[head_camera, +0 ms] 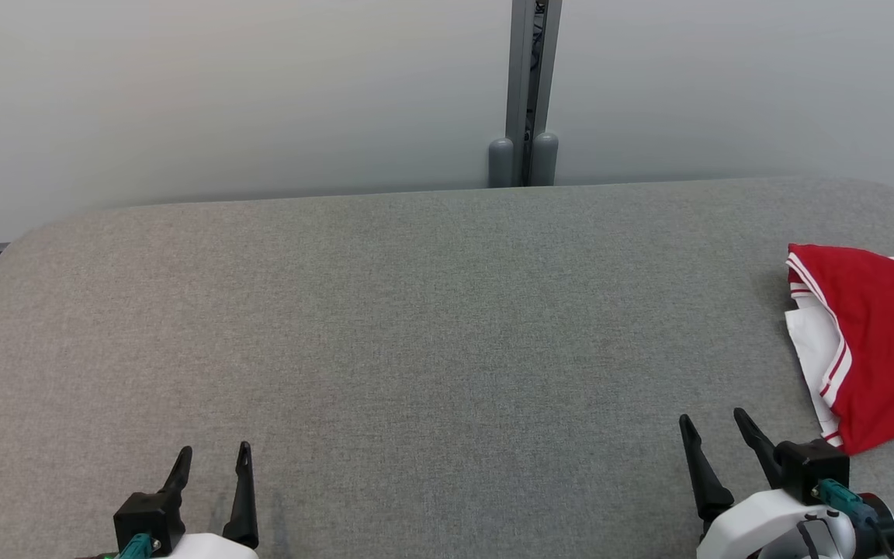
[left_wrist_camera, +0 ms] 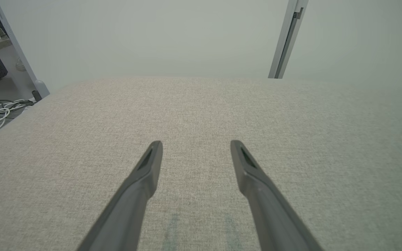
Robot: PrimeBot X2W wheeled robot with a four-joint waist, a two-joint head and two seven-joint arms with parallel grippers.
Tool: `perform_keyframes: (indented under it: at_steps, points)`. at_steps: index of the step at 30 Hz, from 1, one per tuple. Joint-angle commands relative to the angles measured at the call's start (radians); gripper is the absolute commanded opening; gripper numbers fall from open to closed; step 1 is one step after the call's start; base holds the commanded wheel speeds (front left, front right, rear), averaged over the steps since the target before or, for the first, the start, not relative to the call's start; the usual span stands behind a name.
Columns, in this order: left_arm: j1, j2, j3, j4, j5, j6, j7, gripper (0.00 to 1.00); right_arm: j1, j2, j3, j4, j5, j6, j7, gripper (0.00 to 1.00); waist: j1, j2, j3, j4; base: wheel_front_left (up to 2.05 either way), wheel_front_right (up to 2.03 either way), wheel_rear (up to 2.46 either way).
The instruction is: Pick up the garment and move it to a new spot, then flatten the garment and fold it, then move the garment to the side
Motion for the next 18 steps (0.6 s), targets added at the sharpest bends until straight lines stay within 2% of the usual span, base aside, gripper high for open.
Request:
perform_keyframes:
  at_steps: [1, 6, 7, 12, 18]
  points:
    - [-0.021, 0.006, 0.002, -0.016, -0.001, 0.001, 0.0, 1.0, -0.024, -0.007, -0.003, -0.013, 0.001, 0.0, -0.002, 1.0, 0.0, -0.0001, 0.0, 0.0, 0.0, 0.0, 0.0]
    - [-0.024, 0.006, 0.002, -0.015, -0.005, -0.001, 0.0, 1.0, -0.026, -0.007, -0.002, -0.014, 0.002, 0.0, -0.003, 1.0, 0.0, -0.0001, 0.002, -0.001, 0.0, 0.0, 0.0]
    - [-0.024, 0.006, 0.001, -0.015, -0.007, -0.002, -0.001, 0.0, -0.027, -0.008, -0.002, -0.015, 0.002, 0.0, -0.003, 0.0, 0.0, -0.0001, 0.002, -0.001, 0.0, 0.0, 0.0]
    - [0.02, -0.007, -0.002, 0.029, -0.001, 0.0, 0.005, 0.0, 0.02, 0.007, 0.001, 0.026, 0.0, 0.0, 0.004, 0.0, 0.0, -0.0001, 0.002, -0.001, 0.0, 0.0, 0.0]
    - [0.004, -0.006, 0.019, 0.022, -0.113, -0.012, 0.044, 0.0, 0.016, 0.006, -0.022, 0.009, 0.115, 0.0, 0.041, 0.0, 0.0, -0.0001, 0.002, -0.001, 0.0, 0.0, 0.0]
